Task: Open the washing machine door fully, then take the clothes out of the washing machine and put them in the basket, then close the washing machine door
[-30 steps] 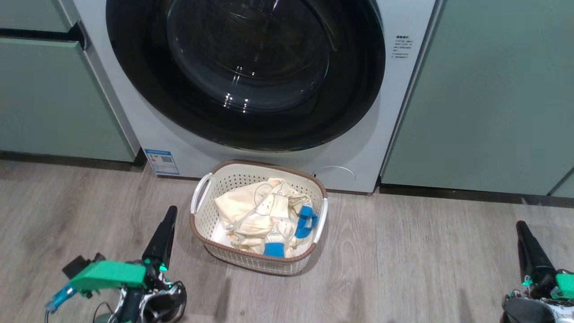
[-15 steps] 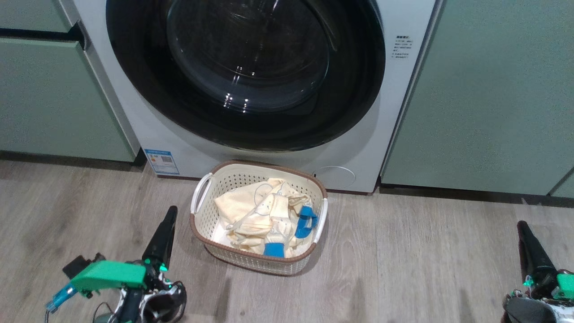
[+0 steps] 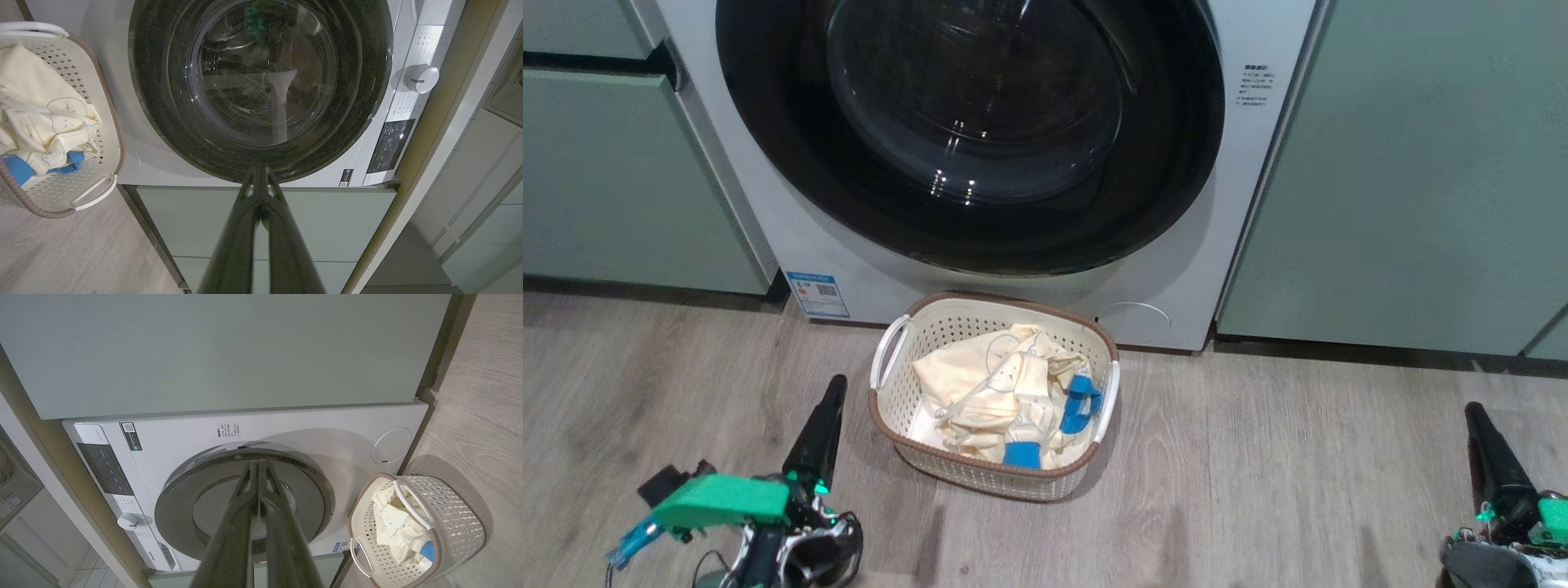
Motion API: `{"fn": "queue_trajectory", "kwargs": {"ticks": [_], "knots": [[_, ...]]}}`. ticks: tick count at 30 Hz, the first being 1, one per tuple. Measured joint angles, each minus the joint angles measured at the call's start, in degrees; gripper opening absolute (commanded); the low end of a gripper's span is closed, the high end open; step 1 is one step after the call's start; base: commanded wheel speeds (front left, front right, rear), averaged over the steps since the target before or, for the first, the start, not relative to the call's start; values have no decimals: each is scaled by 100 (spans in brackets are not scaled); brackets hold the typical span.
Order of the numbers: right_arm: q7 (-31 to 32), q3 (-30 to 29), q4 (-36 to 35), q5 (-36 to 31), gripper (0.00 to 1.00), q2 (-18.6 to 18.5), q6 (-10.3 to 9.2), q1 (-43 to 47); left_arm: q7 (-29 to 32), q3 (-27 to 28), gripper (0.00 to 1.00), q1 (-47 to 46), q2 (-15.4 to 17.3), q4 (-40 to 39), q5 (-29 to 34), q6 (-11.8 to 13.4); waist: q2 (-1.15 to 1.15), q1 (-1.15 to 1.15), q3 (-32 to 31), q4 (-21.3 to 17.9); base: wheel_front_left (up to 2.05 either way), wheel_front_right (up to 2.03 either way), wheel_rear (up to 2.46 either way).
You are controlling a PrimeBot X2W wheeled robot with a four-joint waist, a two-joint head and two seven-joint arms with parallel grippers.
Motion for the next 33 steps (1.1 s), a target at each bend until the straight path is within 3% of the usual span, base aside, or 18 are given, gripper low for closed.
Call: {"fn": "queue_trajectory", "kwargs": {"ticks": [33], "knots": [[10, -70, 2, -43, 0, 22, 0, 0, 9, 19, 0, 0, -19, 0, 7, 0, 0, 0, 0, 0, 0, 0, 0]]}}
